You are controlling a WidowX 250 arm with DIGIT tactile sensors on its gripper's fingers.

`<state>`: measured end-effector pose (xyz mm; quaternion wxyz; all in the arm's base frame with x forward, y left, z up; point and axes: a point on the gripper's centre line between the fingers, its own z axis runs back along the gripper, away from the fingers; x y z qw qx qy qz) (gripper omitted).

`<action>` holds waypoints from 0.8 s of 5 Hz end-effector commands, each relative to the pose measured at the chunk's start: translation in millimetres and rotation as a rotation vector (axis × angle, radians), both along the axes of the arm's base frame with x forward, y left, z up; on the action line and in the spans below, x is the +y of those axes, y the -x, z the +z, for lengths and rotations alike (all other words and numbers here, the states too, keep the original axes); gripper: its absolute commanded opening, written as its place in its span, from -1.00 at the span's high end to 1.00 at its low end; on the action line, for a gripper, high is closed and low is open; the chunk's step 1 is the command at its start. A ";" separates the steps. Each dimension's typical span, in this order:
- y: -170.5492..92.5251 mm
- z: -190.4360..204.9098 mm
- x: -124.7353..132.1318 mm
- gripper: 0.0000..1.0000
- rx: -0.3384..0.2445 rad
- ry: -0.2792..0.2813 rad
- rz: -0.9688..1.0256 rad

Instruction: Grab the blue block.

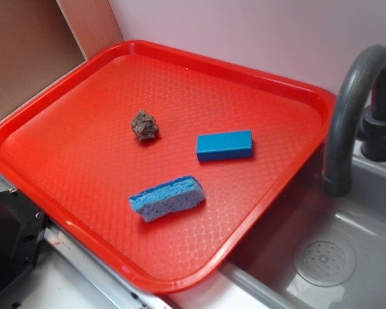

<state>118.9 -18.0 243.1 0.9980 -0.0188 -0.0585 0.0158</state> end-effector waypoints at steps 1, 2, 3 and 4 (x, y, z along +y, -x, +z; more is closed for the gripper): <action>0.0 0.0 0.0 -1.00 0.000 0.000 0.000; -25.8 -11.4 -2.9 -1.00 -0.065 0.067 -0.239; -61.9 -26.6 -22.5 -1.00 -0.081 0.108 -0.461; -84.1 -36.9 -41.3 -1.00 -0.136 0.069 -0.652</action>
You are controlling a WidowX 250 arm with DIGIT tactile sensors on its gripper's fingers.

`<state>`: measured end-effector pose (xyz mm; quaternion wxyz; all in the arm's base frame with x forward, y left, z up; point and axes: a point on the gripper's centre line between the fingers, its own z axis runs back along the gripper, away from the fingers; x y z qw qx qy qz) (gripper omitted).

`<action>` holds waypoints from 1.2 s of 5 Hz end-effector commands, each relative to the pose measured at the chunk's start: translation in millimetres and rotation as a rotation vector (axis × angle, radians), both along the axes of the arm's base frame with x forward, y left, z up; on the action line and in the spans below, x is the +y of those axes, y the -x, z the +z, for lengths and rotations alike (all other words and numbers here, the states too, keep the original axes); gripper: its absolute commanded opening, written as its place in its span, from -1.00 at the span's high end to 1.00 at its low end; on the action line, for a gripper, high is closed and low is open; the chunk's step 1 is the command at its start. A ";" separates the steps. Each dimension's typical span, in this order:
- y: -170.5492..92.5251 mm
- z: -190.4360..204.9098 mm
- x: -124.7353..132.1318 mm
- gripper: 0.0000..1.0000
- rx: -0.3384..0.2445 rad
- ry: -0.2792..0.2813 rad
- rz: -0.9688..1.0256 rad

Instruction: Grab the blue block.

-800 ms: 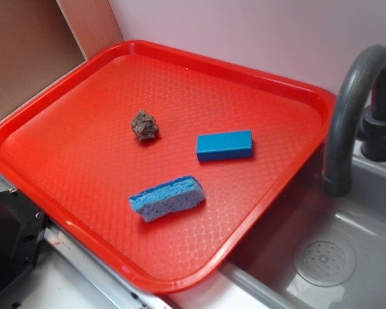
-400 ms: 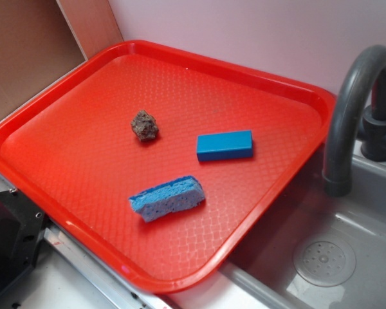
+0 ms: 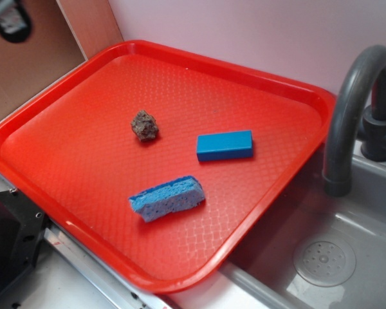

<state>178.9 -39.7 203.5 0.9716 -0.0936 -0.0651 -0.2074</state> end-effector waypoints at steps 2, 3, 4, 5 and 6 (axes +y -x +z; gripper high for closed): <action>-60.4 -33.3 -67.1 -1.00 -0.142 -0.144 -0.349; -80.7 -65.1 -86.1 -1.00 -0.111 -0.151 -0.353; -92.7 -90.3 -88.9 -1.00 -0.059 -0.218 -0.340; -100.6 -115.8 -86.5 -1.00 -0.001 -0.190 -0.345; -101.1 -137.7 -92.2 -1.00 0.035 -0.183 -0.377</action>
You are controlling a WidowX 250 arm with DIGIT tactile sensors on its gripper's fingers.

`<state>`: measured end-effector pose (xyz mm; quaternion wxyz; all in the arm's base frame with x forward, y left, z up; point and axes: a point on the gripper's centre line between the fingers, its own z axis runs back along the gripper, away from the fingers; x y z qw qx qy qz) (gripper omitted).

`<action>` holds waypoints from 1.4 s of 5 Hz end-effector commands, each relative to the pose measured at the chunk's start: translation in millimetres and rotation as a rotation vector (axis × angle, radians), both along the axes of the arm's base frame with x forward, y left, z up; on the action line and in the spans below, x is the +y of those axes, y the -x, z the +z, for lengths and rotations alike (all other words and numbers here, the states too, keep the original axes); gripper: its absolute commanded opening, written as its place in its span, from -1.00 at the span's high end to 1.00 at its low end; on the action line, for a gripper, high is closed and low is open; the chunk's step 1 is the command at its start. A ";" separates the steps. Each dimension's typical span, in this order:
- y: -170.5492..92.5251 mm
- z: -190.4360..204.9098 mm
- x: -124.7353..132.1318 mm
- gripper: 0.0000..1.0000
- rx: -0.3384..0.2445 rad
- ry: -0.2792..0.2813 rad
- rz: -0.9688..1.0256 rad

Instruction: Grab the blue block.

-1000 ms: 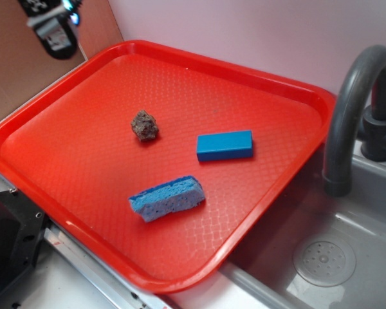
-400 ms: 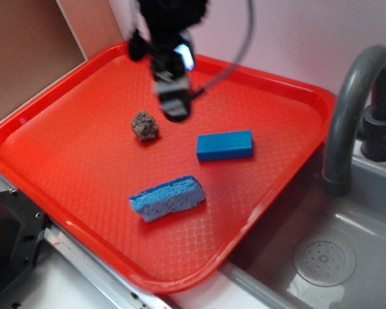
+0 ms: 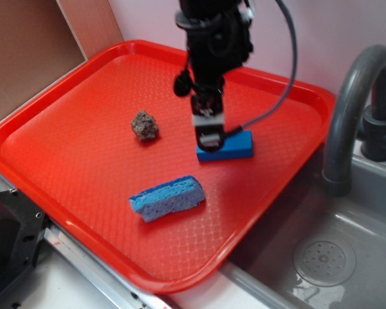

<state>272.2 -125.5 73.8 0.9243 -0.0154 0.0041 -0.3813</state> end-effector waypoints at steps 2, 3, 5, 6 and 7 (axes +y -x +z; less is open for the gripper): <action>-4.7 -35.3 -13.4 -1.00 0.037 -0.023 -0.061; -3.7 -33.2 -14.8 1.00 0.023 -0.038 -0.060; 1.8 -33.6 -23.1 1.00 0.021 -0.058 -0.083; -0.8 -1.0 -6.5 1.00 0.132 -0.132 0.070; -0.7 47.8 25.2 1.00 0.073 -0.029 0.299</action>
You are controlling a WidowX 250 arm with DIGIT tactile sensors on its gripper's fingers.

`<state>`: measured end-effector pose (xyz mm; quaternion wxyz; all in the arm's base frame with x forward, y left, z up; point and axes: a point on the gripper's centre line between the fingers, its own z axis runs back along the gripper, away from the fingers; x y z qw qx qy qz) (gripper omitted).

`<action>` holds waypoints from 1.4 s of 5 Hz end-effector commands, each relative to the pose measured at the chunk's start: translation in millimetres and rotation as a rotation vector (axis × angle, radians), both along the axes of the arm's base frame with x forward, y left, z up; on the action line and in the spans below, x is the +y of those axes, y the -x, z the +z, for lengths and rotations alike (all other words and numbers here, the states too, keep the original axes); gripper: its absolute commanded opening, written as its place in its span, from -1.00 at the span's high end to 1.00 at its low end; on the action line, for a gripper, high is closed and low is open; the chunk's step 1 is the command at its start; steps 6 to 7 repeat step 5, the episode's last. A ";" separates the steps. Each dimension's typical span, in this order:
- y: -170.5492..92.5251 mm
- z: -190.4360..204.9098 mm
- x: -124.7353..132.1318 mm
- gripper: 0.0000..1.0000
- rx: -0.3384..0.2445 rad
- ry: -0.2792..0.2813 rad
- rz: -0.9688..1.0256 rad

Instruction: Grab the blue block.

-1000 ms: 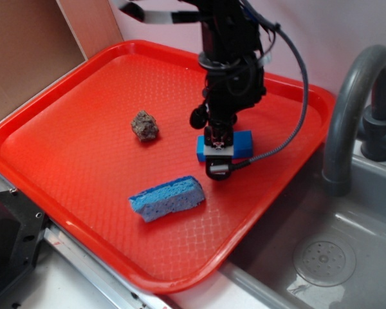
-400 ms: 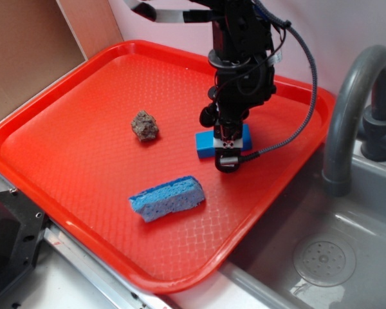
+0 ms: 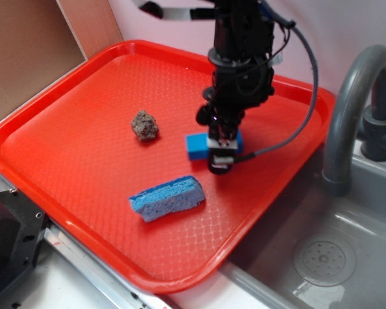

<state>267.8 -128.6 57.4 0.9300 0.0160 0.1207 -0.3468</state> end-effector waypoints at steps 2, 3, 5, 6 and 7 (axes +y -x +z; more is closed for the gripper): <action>43.5 147.0 76.4 1.00 -0.365 0.101 0.473; 67.4 168.7 89.3 1.00 -0.414 0.109 0.567; 88.1 166.4 98.7 1.00 -0.424 0.172 0.781; 88.1 166.4 98.7 1.00 -0.424 0.172 0.781; 88.1 166.4 98.7 1.00 -0.424 0.172 0.781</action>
